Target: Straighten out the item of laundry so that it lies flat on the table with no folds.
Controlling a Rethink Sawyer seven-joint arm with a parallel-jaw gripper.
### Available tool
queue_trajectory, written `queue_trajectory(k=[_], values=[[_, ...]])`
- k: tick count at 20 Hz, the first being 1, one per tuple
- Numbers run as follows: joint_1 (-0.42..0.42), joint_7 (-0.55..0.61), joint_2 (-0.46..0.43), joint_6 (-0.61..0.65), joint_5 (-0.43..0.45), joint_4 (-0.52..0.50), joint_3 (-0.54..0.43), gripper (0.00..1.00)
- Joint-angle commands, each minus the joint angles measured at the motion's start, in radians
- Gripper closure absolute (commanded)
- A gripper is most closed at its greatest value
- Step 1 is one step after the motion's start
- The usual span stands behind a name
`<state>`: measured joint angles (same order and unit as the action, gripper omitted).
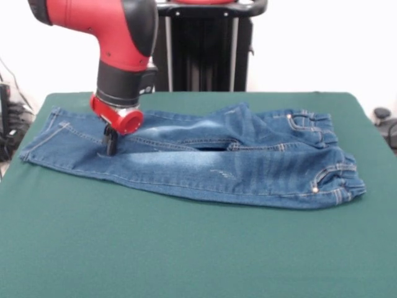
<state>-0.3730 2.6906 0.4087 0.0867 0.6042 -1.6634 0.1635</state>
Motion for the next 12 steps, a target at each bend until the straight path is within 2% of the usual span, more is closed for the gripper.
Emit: queue_trajectory(k=[1,4,6,12], values=[[0.065,0.076,-0.166,-0.292,-0.029,0.251,0.23,1.0],[0.154,0.087,-0.204,-0.331,-0.124,0.245,0.366,1.0],[0.213,0.103,-0.286,-0.394,-0.254,0.233,0.468,1.0],[0.244,0.013,-0.381,-0.513,-0.451,0.214,0.527,1.0]])
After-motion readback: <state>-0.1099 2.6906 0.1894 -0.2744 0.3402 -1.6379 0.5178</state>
